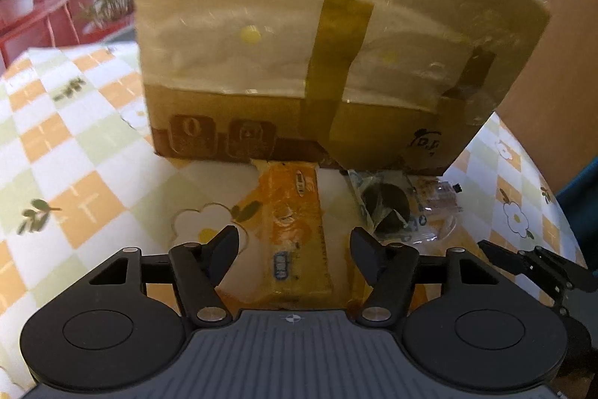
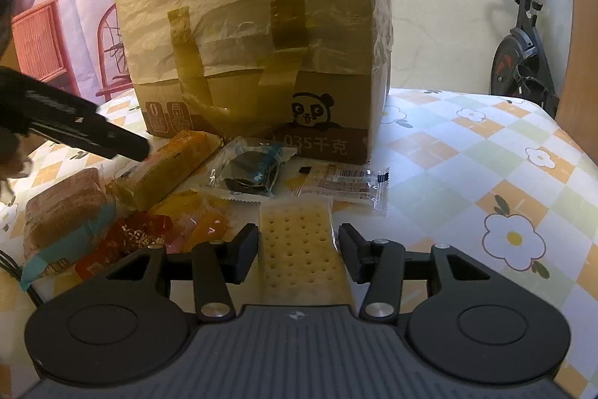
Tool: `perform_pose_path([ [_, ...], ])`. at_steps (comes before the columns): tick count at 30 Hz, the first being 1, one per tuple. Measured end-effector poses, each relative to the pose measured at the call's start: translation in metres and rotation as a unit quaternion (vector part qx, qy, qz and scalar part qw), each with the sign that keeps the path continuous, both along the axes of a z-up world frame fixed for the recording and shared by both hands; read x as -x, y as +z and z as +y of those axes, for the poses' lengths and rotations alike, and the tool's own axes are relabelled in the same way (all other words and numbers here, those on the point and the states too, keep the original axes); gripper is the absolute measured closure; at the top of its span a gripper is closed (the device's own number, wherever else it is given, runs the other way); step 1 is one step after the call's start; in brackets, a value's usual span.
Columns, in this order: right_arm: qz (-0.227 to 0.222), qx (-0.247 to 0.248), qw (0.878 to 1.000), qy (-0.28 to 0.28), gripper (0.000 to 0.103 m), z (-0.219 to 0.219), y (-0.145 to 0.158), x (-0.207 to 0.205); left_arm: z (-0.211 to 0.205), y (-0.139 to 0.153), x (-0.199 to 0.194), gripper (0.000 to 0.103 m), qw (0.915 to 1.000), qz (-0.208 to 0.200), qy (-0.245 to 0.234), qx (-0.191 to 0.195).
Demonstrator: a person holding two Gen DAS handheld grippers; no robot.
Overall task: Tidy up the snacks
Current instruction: 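Grasp the orange wafer bar with the left tool while the right tool grasps the cracker pack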
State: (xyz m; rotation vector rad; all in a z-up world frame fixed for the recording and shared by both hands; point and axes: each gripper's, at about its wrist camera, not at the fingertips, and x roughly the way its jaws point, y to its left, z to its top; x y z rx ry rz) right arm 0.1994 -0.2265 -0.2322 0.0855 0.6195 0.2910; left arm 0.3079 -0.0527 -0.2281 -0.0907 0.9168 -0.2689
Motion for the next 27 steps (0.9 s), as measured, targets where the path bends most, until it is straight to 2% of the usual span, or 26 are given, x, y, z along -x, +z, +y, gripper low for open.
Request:
perform_pose_path([
  [4,0.000,-0.002,1.000,-0.001,0.053,0.001,0.000,0.001,-0.008,-0.007,-0.011,0.037,0.9997,0.020,0.009,-0.013],
  [7,0.001,-0.006,1.000,-0.002,0.053,0.000,0.000,0.001,-0.007,-0.012,-0.017,0.045,0.9990,0.036,0.027,-0.004],
  [9,0.001,-0.007,1.000,-0.001,0.053,0.000,0.000,0.000,-0.007,-0.018,-0.020,0.061,0.9985,0.043,0.035,-0.003],
  [13,0.002,-0.011,1.000,-0.001,0.053,-0.001,0.000,0.000,-0.008,-0.019,-0.013,0.063,0.9992,0.023,0.032,-0.008],
  [21,-0.009,-0.026,1.000,-0.006,0.051,-0.006,0.001,0.005,0.008,-0.002,0.008,0.063,0.9986,-0.015,0.048,0.014],
  [27,0.014,-0.021,1.000,-0.001,0.049,-0.003,-0.002,-0.001,0.015,0.010,0.024,0.063,0.9975,-0.037,0.058,0.018],
])
